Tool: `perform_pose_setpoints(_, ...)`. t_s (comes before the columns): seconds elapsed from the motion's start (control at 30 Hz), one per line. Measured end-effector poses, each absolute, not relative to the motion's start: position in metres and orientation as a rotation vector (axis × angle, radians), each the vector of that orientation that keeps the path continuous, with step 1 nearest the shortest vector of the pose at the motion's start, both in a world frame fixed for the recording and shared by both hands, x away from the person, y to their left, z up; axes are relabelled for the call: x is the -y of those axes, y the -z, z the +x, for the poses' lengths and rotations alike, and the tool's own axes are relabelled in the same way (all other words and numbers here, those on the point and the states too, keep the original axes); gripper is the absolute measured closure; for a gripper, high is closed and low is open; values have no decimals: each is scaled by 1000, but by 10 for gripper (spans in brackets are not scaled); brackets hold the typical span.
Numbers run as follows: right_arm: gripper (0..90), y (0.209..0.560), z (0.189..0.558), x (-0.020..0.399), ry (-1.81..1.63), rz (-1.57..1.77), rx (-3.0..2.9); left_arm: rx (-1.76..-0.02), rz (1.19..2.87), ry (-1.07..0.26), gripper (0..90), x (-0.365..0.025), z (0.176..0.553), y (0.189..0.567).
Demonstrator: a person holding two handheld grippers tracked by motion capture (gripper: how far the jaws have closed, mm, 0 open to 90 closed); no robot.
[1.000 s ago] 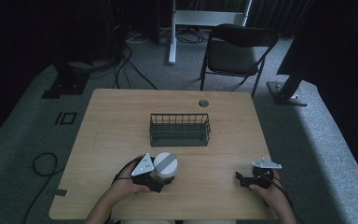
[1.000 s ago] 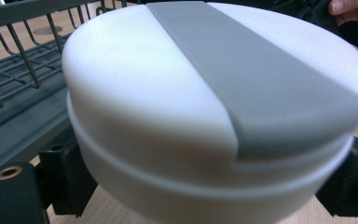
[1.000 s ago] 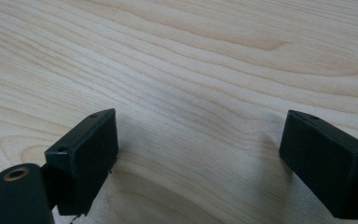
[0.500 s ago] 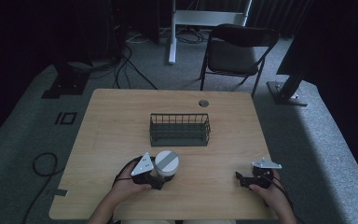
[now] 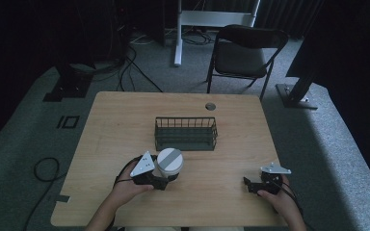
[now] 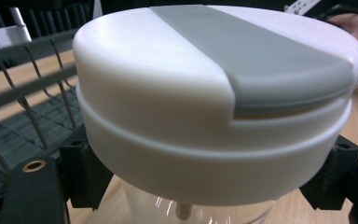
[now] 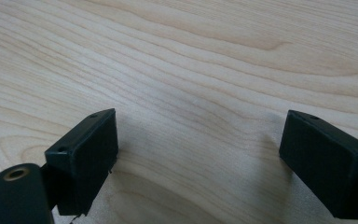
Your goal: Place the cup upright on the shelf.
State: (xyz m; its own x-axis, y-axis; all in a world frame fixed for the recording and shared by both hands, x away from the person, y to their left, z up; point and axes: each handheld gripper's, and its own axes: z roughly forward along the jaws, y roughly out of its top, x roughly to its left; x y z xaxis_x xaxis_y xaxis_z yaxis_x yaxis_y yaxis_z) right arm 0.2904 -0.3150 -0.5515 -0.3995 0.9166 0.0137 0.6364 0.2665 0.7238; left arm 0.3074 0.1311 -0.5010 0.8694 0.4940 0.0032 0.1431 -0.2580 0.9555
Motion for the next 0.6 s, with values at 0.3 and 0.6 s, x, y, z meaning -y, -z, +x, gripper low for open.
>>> perform_pose_setpoints(0.3,112,552,290,315,-925,1405,-2134,-484,1821,-388,187,-128,318,479)
perform_pose_setpoints(0.6,112,552,290,315,-925,1405,-2134,-535,1793,-436,187,-118,334,453)
